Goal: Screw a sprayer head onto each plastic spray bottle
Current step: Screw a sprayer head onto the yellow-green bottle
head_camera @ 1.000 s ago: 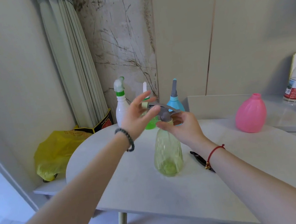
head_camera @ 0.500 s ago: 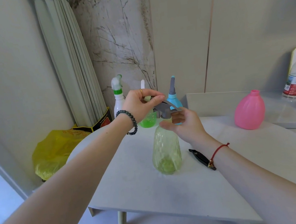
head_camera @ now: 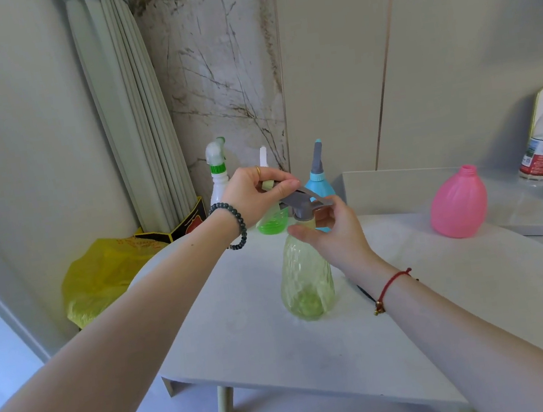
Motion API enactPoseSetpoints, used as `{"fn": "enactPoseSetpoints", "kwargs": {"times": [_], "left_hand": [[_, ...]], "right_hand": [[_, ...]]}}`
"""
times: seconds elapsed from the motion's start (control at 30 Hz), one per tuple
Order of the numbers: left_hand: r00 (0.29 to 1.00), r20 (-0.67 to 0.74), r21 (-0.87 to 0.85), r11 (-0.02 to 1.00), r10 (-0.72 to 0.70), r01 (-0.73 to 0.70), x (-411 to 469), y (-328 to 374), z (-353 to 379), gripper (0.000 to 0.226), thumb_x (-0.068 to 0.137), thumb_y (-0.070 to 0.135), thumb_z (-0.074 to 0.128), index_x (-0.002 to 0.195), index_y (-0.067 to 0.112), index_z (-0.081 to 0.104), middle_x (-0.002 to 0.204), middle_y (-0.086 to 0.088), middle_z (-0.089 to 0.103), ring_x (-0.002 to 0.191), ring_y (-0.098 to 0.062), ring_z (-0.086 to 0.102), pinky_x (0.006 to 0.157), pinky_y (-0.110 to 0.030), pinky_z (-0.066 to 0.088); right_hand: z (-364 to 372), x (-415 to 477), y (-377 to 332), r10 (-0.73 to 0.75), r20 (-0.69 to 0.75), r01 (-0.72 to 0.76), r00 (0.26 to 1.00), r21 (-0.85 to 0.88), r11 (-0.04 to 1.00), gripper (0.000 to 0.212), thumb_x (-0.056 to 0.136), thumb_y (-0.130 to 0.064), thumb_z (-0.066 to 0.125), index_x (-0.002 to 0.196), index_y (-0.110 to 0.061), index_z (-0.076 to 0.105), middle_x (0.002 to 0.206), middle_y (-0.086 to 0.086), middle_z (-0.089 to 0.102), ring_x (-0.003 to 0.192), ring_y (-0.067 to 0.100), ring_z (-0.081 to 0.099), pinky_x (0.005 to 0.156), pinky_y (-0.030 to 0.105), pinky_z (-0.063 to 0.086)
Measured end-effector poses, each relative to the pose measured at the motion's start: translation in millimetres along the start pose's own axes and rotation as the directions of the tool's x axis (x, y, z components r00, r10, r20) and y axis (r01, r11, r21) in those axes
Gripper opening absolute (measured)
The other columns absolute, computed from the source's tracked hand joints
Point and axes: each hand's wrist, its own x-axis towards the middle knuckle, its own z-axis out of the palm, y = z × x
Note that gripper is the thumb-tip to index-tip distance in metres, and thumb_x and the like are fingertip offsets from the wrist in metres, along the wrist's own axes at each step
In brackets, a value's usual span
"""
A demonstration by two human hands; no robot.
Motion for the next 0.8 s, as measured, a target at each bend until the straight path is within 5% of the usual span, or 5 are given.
{"fn": "enactPoseSetpoints", "kwargs": {"times": [0.2, 0.3, 0.37, 0.6, 0.8], "left_hand": [[1.000, 0.015, 0.002, 1.000, 0.000, 0.000, -0.8, 0.8, -0.7, 0.006, 0.077, 0.028, 0.066, 0.072, 0.032, 0.067, 0.072, 0.012, 0.067, 0.064, 0.001, 0.060, 0.067, -0.014, 0.050], [1.000, 0.019, -0.013, 1.000, 0.004, -0.003, -1.4, 1.9, 0.5, 0.007, 0.077, 0.027, 0.066, 0.071, 0.032, 0.066, 0.067, 0.015, 0.065, 0.055, 0.009, 0.057, 0.056, -0.004, 0.044], [1.000, 0.025, -0.011, 1.000, 0.001, -0.001, -1.4, 1.4, -0.2, 0.008, 0.077, 0.028, 0.066, 0.071, 0.033, 0.066, 0.067, 0.016, 0.065, 0.057, 0.009, 0.058, 0.057, -0.005, 0.046], [1.000, 0.027, -0.017, 1.000, 0.004, -0.004, -0.1, 0.1, -0.7, 0.008, 0.077, 0.026, 0.066, 0.071, 0.031, 0.066, 0.070, 0.014, 0.065, 0.054, 0.011, 0.056, 0.053, -0.002, 0.041], [0.999, 0.045, -0.020, 1.000, 0.009, -0.008, 1.1, -2.3, -0.5, 0.010, 0.077, 0.026, 0.066, 0.070, 0.033, 0.066, 0.072, 0.013, 0.066, 0.059, 0.010, 0.057, 0.060, -0.004, 0.046]], "right_hand": [[-3.8, -2.5, 1.9, 0.021, 0.203, -0.028, 0.979, 0.033, 0.999, 0.019, 0.083, -0.012, 0.062, 0.092, -0.027, 0.058, 0.101, -0.010, 0.062, 0.105, 0.010, 0.056, 0.096, 0.028, 0.041], [-1.3, 0.6, 0.5, 0.016, 0.105, -0.021, 0.994, 0.047, 0.999, 0.029, 0.075, -0.007, 0.070, 0.082, -0.031, 0.056, 0.084, -0.015, 0.061, 0.076, -0.010, 0.056, 0.077, 0.014, 0.044], [4.2, 1.5, -1.1, 0.011, 0.026, -0.011, 1.000, -0.002, 1.000, 0.037, 0.067, -0.010, 0.077, 0.079, -0.032, 0.050, 0.079, -0.015, 0.056, 0.070, -0.007, 0.054, 0.066, 0.009, 0.042], [-2.8, -2.7, 0.8, 0.010, 0.186, -0.048, 0.982, 0.202, 0.978, 0.024, 0.083, -0.007, 0.060, 0.088, -0.030, 0.055, 0.093, -0.011, 0.059, 0.082, -0.008, 0.059, 0.073, 0.008, 0.044], [0.2, -2.3, -1.1, 0.021, 0.059, -0.028, 0.998, 0.115, 0.993, 0.030, 0.074, -0.004, 0.070, 0.083, -0.029, 0.055, 0.080, -0.011, 0.061, 0.075, 0.000, 0.058, 0.070, 0.010, 0.047]]}}
